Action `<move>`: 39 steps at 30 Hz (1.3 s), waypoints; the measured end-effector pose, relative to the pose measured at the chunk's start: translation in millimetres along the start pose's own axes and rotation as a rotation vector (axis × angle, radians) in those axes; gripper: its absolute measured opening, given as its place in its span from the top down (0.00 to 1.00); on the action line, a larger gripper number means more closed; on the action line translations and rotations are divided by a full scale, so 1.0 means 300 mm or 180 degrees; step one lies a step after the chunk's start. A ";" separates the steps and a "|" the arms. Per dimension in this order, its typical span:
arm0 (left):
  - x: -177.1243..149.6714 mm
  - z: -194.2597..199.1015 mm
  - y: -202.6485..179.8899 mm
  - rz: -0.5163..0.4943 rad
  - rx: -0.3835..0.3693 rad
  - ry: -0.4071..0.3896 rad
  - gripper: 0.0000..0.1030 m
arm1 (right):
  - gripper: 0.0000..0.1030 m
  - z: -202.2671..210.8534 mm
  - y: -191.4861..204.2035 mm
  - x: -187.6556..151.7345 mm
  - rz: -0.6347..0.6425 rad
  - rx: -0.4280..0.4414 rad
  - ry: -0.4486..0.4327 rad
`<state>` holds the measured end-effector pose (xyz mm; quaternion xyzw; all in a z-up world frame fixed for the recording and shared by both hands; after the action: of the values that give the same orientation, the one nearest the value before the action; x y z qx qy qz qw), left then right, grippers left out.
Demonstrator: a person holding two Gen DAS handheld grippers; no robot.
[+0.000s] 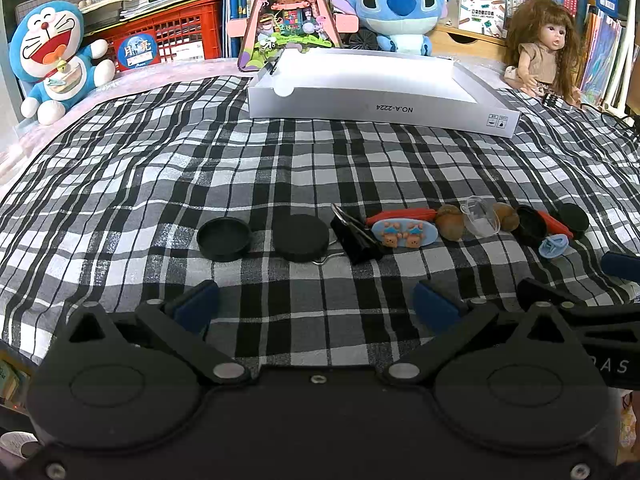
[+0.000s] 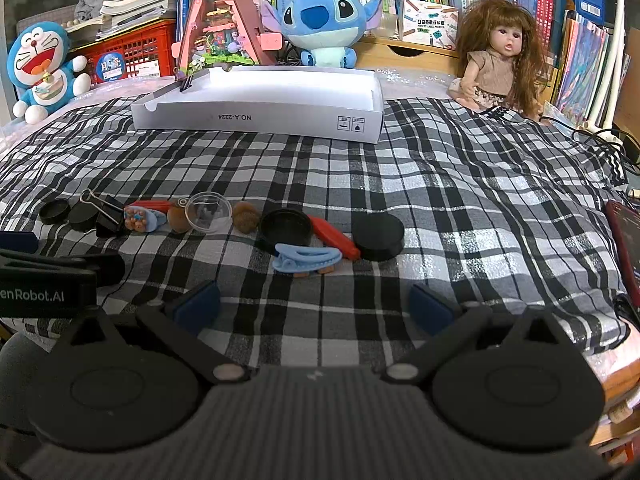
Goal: Organize rigid objects
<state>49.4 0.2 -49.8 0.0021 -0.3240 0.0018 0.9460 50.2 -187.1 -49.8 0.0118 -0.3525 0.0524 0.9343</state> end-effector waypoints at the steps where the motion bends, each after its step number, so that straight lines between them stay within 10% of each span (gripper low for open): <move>1: 0.000 0.000 0.000 -0.0001 0.0002 0.0000 0.00 | 0.00 0.000 0.000 0.000 0.0000 0.0000 0.0001; 30: -0.014 0.010 0.021 -0.0024 -0.0054 -0.0026 0.01 | 0.00 0.010 -0.003 -0.004 0.0009 0.0028 -0.0115; 39: 0.020 0.031 0.024 -0.0059 -0.0170 -0.0114 0.30 | 0.06 0.025 -0.020 0.018 -0.0095 0.0105 -0.0238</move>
<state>48.6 7.2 -38.7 -0.0201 -0.3408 -0.0157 0.9398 49.8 -193.1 -40.5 0.0344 -0.3861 0.0437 0.9208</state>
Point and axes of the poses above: each gripper's, at about its wrist camera, not at the fingertips, and z roughly against the way its jaws point, y to its left, x to its top, the point moved 7 cm from there along -z, roughly the way its jaws point, and after that the axes turned 7 degrees about y, right-handed, at the moved point
